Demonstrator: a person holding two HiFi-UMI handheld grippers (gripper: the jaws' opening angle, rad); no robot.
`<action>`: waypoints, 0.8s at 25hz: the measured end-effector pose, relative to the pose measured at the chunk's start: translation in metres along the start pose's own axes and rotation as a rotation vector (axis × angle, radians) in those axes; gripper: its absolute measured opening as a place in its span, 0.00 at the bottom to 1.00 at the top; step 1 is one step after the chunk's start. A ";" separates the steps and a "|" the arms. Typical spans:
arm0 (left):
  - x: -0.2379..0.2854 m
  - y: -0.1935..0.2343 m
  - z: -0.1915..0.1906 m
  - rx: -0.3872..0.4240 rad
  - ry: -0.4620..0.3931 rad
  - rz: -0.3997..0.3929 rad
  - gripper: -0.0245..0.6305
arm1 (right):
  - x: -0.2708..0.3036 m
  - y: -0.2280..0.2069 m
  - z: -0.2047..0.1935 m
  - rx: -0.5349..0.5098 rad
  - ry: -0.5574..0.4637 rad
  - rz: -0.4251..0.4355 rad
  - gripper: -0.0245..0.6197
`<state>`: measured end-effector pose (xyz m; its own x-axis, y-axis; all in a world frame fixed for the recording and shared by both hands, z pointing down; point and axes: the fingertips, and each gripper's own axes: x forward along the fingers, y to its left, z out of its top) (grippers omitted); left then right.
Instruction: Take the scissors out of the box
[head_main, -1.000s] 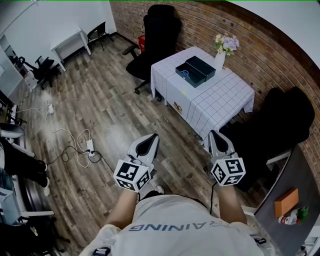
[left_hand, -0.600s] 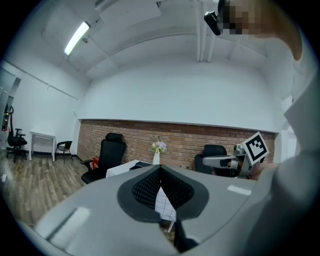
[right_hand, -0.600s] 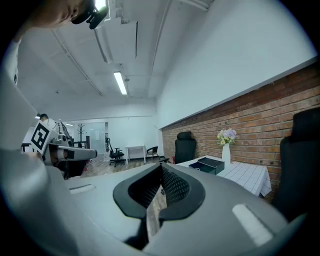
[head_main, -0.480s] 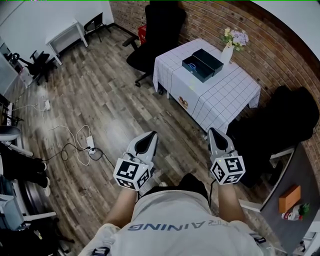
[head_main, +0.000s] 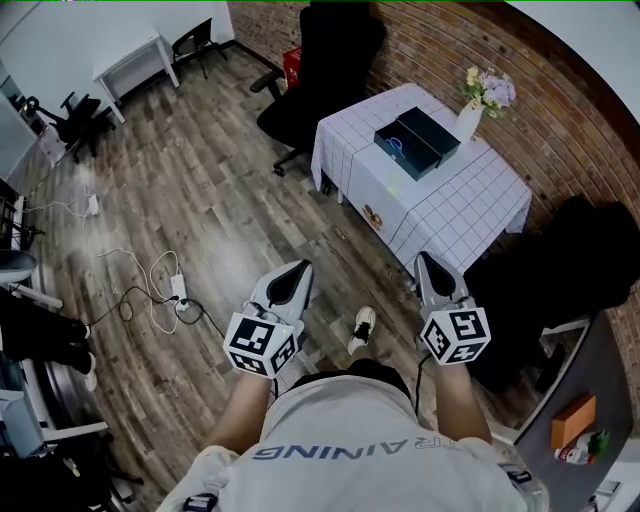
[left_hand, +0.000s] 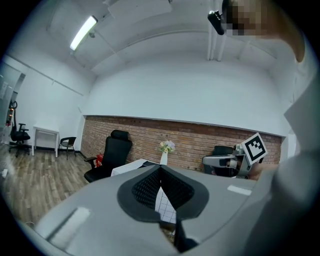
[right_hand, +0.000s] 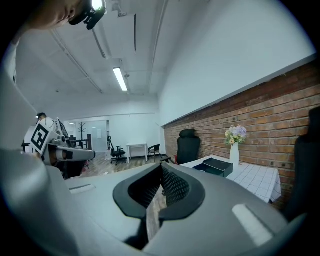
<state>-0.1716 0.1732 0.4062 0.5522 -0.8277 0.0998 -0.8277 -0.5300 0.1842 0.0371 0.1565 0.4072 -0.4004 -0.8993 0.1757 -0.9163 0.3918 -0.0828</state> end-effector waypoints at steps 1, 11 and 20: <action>0.008 0.004 0.002 0.002 0.001 0.005 0.04 | 0.009 -0.006 0.002 0.002 -0.001 0.004 0.06; 0.127 0.023 0.030 0.038 0.042 -0.003 0.04 | 0.092 -0.089 0.022 0.044 0.004 0.014 0.06; 0.261 0.017 0.048 0.058 0.074 -0.045 0.04 | 0.152 -0.197 0.046 0.055 -0.008 -0.019 0.06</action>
<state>-0.0462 -0.0607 0.3882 0.5927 -0.7883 0.1654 -0.8054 -0.5776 0.1333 0.1571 -0.0663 0.4052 -0.3822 -0.9083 0.1697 -0.9222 0.3632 -0.1329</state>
